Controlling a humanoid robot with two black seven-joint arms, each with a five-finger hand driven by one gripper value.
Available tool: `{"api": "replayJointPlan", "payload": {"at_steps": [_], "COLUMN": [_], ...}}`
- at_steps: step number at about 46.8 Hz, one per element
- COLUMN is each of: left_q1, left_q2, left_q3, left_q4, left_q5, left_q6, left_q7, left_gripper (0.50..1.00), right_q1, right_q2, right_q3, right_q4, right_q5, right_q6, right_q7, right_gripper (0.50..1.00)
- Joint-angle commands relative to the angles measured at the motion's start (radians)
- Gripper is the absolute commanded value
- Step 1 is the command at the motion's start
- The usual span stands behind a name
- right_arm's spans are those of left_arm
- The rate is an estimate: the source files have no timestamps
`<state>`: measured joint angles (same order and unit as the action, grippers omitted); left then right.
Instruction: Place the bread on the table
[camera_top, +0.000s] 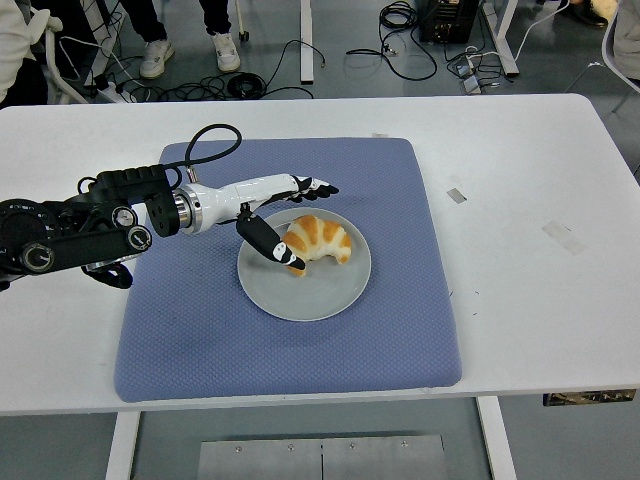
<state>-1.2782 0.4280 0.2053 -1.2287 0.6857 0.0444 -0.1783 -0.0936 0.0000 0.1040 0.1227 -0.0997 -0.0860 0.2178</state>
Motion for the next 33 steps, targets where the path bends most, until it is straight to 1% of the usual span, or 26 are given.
{"api": "replayJointPlan", "payload": {"at_steps": [1,7,18,24,27,33], "left_q1": [0.000,0.000,0.005,0.005,0.010,0.016], "left_q2": [0.000,-0.017,-0.028,-0.035,-0.035,-0.037], "left_q3": [-0.001,-0.001,-0.001,0.000,0.005,0.006], "left_q4": [0.005,0.011,0.015,0.015,0.017,0.017], "left_q5": [0.000,0.000,0.015,0.017,0.021,0.043], "left_q6": [0.000,0.003,0.008,0.008,0.008,0.014], "left_q7": [0.000,0.000,-0.001,-0.001,-0.001,-0.001], "left_gripper": [0.977,0.974,0.966,0.954,0.913,0.910], "right_q1": [0.000,0.000,0.000,0.000,0.000,0.000], "right_q2": [0.000,0.000,0.000,0.000,0.000,0.000], "right_q3": [0.000,-0.001,0.000,0.000,0.000,0.000], "right_q4": [0.000,0.000,0.000,0.000,0.000,0.000], "right_q5": [0.000,0.000,0.000,0.000,0.000,0.000], "right_q6": [0.000,0.000,0.000,0.000,0.000,0.000], "right_q7": [0.000,0.000,0.000,0.000,0.000,0.000], "right_gripper": [1.000,1.000,1.000,1.000,1.000,1.000]}}
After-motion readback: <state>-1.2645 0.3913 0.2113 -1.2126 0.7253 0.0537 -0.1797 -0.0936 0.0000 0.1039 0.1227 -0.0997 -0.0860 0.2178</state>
